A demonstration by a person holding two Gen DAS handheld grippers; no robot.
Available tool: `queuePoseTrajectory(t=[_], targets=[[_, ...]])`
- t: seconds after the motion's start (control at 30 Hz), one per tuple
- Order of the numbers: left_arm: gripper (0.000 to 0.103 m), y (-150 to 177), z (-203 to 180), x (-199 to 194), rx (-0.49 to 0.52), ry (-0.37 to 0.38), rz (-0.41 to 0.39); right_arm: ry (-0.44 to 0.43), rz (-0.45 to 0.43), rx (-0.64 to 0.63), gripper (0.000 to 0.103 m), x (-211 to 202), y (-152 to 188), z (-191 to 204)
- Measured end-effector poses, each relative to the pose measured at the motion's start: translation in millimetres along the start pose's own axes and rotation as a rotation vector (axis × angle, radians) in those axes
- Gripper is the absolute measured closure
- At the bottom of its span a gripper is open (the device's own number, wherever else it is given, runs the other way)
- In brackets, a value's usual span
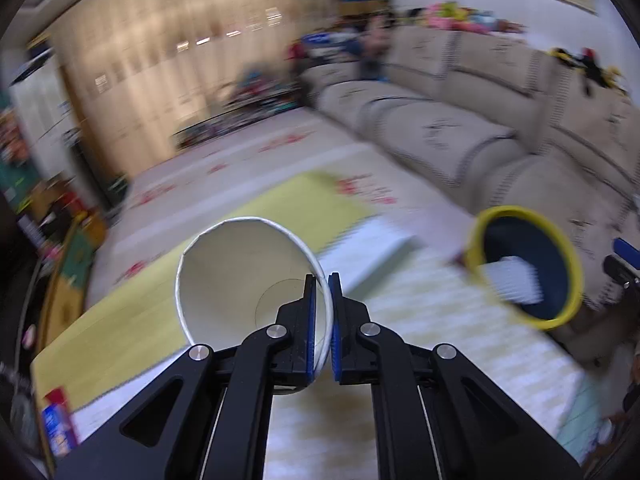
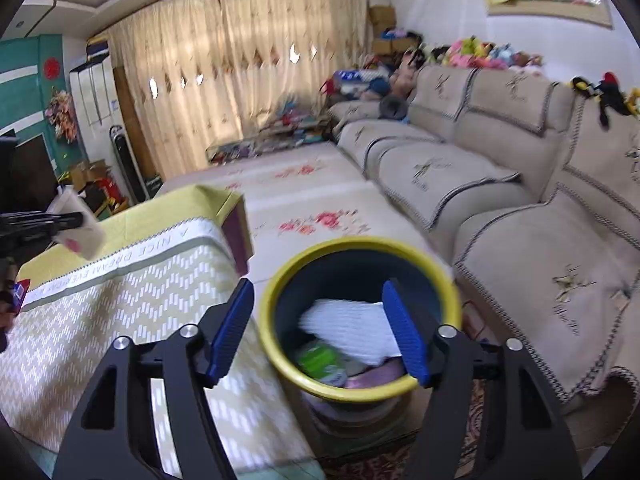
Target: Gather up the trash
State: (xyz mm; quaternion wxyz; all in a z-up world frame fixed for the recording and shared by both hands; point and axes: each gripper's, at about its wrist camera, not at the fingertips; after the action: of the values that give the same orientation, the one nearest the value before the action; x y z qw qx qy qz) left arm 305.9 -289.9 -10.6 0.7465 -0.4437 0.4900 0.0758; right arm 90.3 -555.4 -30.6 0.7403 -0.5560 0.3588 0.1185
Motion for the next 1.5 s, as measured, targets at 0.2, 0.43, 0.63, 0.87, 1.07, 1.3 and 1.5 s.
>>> queuePoseTrajectory(t=[0.2,0.43,0.63,0.87,1.07,1.3,1.5], targets=[[0.096,-38,-142,21,0.137,0.188,-0.002,0.063,-0.070,0.042,0.033,-48,7,-47],[0.096,-61,-266,71,0.230,0.281,0.086,0.099,-0.084,0.141,0.033,-69,23,-97],[0.096,-61,-298,120,0.212,0.293,0.183,0.089,-0.075,0.182,0.033,-68,31,-117],[0.042,-54,-286,141,0.168,0.267,0.184,0.080,-0.089,0.182,0.033,-71,31,-112],[0.014,-35,-222,71,0.055,0.231,0.065,0.064,-0.087,0.159,0.030,-75,31,-98],[0.005,40,-124,-45,-0.119,0.071,-0.138,-0.040,-0.059,0.054,0.020,-70,29,-50],[0.005,136,-52,-112,-0.285,-0.074,-0.170,-0.144,-0.058,-0.050,0.012,-75,34,5]])
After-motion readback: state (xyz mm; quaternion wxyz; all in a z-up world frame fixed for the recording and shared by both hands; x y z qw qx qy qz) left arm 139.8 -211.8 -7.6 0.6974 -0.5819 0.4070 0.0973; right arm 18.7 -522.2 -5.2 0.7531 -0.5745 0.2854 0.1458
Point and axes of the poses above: each gripper's, at about its wrist camera, not at the fingertips, and x roughly the way its jaws point, z to its left, y to its underside, and after that the axes turned 9 degrees about z, right-handed
